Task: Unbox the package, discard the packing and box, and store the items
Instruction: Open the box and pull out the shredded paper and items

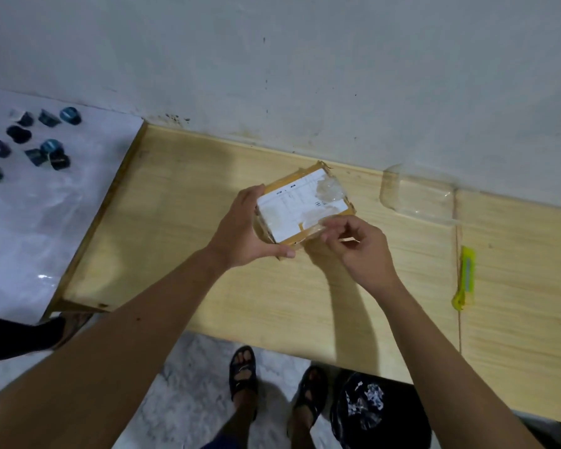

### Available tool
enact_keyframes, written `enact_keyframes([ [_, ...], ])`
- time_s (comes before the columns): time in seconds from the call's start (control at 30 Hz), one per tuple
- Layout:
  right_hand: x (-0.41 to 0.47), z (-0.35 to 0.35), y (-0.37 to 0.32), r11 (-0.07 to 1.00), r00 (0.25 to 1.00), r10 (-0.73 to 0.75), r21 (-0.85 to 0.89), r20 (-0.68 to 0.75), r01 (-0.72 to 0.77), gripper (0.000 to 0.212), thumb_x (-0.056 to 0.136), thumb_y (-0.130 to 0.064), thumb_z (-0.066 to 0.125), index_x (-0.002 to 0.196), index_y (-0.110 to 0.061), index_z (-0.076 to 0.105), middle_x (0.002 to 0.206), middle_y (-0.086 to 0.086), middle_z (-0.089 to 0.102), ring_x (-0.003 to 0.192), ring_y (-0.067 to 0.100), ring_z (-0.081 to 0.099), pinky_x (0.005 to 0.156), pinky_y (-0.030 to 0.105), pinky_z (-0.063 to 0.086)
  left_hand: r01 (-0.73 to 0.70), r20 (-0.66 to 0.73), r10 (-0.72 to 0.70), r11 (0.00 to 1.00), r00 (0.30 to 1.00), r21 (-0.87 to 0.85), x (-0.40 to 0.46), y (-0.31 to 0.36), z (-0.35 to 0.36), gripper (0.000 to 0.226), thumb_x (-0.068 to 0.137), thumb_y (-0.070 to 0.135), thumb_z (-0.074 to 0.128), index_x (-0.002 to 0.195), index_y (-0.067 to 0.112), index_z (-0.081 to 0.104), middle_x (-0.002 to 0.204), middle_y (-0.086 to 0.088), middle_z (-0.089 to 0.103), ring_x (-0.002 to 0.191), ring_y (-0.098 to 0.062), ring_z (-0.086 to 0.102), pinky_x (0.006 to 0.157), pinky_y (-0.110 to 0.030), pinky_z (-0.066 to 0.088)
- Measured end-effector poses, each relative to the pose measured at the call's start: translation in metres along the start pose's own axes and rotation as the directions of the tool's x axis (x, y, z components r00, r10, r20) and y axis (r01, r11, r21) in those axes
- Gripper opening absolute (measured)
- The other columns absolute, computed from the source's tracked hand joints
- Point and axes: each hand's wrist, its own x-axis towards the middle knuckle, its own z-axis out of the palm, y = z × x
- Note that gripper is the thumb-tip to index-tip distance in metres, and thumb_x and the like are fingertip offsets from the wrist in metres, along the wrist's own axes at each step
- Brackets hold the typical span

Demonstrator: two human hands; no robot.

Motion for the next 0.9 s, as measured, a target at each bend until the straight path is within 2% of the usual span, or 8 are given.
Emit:
enact_keyframes([
  [0.07,0.01,-0.012,-0.005,0.997,0.997,-0.06,-0.043,-0.054,0.057,0.027,0.084,-0.011,0.082,0.103,-0.028,0.075,0.088,-0.008,0.072,0.079,0.016,0.068,0.077,0.027,0.057,-0.013,0.019,0.013,1.0,1.0,0.018,0.001,0.0,-0.002,0.148,0.037,0.082,0.082,0.154,0.006,0.034,0.149,-0.006,0.043,0.139,-0.02,0.045,0.115,-0.04,0.043],
  [0.17,0.032,-0.029,-0.004,0.945,0.986,-0.162,-0.281,0.031,0.164,0.066,0.068,-0.018,0.095,0.127,-0.026,0.067,0.117,0.001,0.059,0.1,0.011,0.06,0.086,0.015,0.049,-0.016,0.042,0.014,0.999,0.999,0.038,0.004,0.0,-0.008,0.144,0.038,0.082,0.082,0.154,0.01,0.035,0.149,-0.003,0.044,0.136,-0.016,0.046,0.112,-0.038,0.045],
  [0.3,0.058,-0.039,-0.001,0.898,0.95,-0.168,-0.356,0.262,0.258,0.096,0.06,-0.016,0.098,0.145,-0.029,0.055,0.144,-0.004,0.047,0.124,0.003,0.052,0.104,0.035,0.051,-0.074,0.091,0.068,0.996,0.994,0.057,0.013,-0.007,-0.016,0.14,0.042,0.078,0.083,0.153,0.006,0.037,0.151,-0.006,0.044,0.138,-0.016,0.044,0.112,-0.033,0.043],
  [0.37,0.069,-0.041,0.0,0.863,0.926,-0.165,-0.405,0.341,0.303,0.102,0.058,-0.023,0.099,0.148,-0.033,0.051,0.156,-0.008,0.04,0.14,0.009,0.044,0.112,0.04,0.046,-0.118,0.125,0.107,0.989,0.986,0.084,0.017,-0.011,-0.02,0.138,0.046,0.075,0.083,0.153,0.003,0.035,0.152,-0.008,0.042,0.141,-0.019,0.041,0.112,-0.026,0.039],
  [0.43,0.078,-0.041,-0.001,0.84,0.91,-0.148,-0.436,0.388,0.322,0.105,0.059,-0.031,0.099,0.151,-0.035,0.049,0.163,-0.014,0.034,0.147,0.011,0.04,0.115,0.04,0.043,-0.14,0.154,0.122,0.984,0.981,0.111,0.02,-0.014,-0.025,0.137,0.048,0.068,0.088,0.155,0.003,0.032,0.154,-0.008,0.039,0.144,-0.02,0.039,0.112,-0.024,0.037],
  [0.67,0.089,-0.044,-0.011,0.807,0.874,-0.221,-0.421,0.434,0.413,0.092,0.064,-0.048,0.087,0.147,-0.025,0.057,0.16,-0.011,0.045,0.144,0.007,0.047,0.112,0.038,0.049,-0.178,0.168,0.152,0.972,0.974,0.153,0.023,-0.02,-0.027,0.133,0.053,0.062,0.084,0.156,0.001,0.028,0.157,-0.01,0.034,0.148,-0.026,0.035,0.115,-0.046,0.044],
  [0.8,0.093,-0.047,-0.019,0.783,0.86,-0.26,-0.425,0.44,0.454,0.079,0.068,-0.055,0.077,0.139,-0.023,0.065,0.153,-0.005,0.055,0.133,0.013,0.059,0.106,0.039,0.053,-0.158,0.169,0.137,0.98,0.976,0.12,0.025,-0.021,-0.03,0.132,0.052,0.061,0.086,0.156,0.004,0.028,0.157,-0.007,0.033,0.147,-0.022,0.037,0.115,-0.044,0.044],
  [0.9,0.094,-0.046,-0.024,0.796,0.856,-0.282,-0.392,0.434,0.461,0.073,0.071,-0.058,0.078,0.133,-0.021,0.07,0.143,-0.004,0.062,0.125,0.011,0.063,0.1,0.035,0.057,-0.16,0.165,0.144,0.983,0.976,0.086,0.027,-0.023,-0.032,0.132,0.051,0.062,0.086,0.156,0.006,0.029,0.156,-0.005,0.034,0.146,-0.019,0.038,0.117,-0.04,0.042],
])
